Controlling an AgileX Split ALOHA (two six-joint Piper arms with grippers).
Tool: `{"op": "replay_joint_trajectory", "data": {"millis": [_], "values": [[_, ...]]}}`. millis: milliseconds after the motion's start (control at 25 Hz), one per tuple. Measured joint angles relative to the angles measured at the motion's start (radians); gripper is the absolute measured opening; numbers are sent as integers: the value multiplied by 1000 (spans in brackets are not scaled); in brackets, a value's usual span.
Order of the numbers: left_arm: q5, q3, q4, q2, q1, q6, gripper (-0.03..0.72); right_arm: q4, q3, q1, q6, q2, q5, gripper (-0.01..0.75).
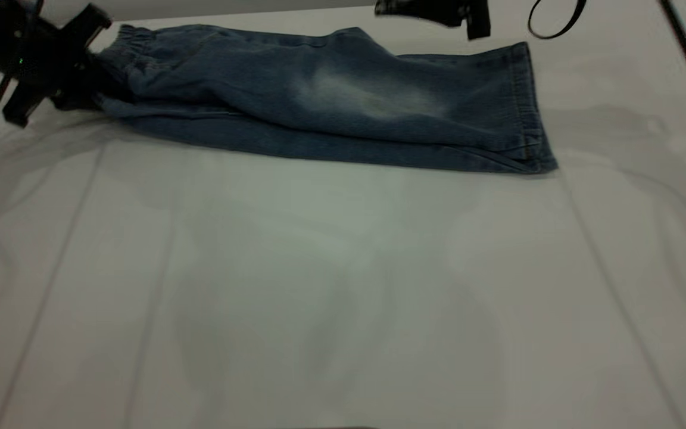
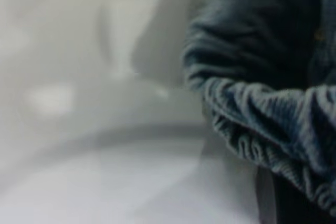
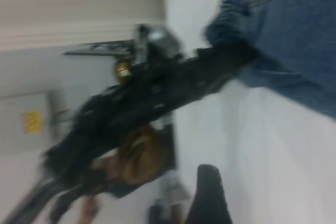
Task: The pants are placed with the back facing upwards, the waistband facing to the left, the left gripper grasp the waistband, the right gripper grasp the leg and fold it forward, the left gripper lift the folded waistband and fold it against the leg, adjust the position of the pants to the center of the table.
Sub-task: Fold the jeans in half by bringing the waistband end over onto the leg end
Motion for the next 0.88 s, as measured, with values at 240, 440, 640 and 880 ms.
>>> {"op": "replay_joint_trajectory", "data": {"millis": [240, 440, 640, 880], "values": [[27, 2, 133, -154, -59, 44, 87, -98, 0, 82, 25, 0, -236, 470], [69, 46, 233, -275, -101, 47, 87, -151, 0, 153, 41, 0, -415, 470], [92, 126, 306, -364, -129, 49, 87, -159, -27, 224, 41, 27, -489, 470], [107, 173, 322, -464, -137, 63, 87, -163, -103, 312, 64, 135, -484, 470]]}}
